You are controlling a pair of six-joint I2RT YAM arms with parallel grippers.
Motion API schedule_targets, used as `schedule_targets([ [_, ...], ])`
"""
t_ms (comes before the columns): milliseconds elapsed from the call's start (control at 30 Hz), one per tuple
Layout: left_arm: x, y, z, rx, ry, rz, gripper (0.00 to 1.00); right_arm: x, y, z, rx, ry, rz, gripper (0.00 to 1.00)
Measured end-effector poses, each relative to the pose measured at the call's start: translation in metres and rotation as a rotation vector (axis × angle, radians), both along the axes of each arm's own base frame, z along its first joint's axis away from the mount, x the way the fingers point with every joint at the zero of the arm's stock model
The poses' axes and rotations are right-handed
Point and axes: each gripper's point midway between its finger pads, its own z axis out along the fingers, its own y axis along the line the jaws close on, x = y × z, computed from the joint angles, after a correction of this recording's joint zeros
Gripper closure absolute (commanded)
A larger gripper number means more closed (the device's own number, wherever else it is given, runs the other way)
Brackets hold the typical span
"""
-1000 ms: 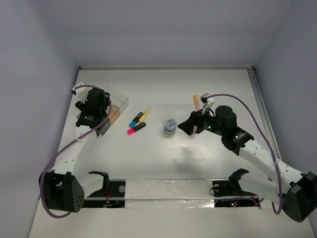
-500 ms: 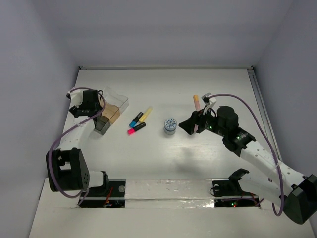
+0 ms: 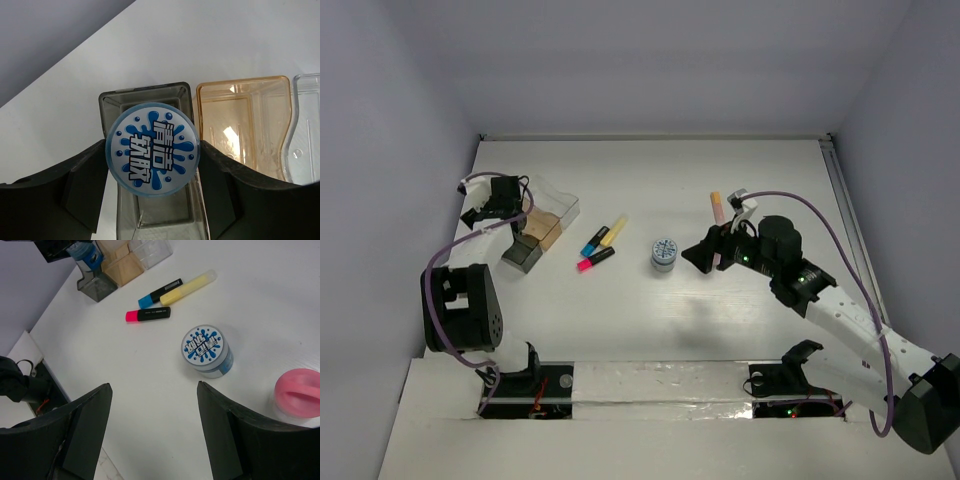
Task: Sort the stationery into containers
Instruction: Place the stationery in the storage box.
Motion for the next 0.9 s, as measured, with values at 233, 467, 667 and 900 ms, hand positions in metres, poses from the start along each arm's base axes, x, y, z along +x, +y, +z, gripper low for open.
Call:
schedule_targets([
  [233,0.003,0.003,-0.005,0.002,0.005,0.005,0.42,0.001,-0.001,0.000,-0.002,-0.001,-0.006,0.25],
  [467,0.011,0.005,0.001,0.005,-0.040,0.007,0.15,0.002,-0.001,0.000,-0.003,-0.002,-0.011,0.25],
  [667,0.015,0.004,0.011,0.005,-0.071,-0.012,0.14,0.003,-0.002,-0.001,-0.007,-0.005,-0.021,0.26],
  [900,0.020,-0.024,0.045,-0.007,-0.165,-0.102,0.52,0.008,-0.007,-0.002,-0.024,-0.017,-0.053,0.91],
])
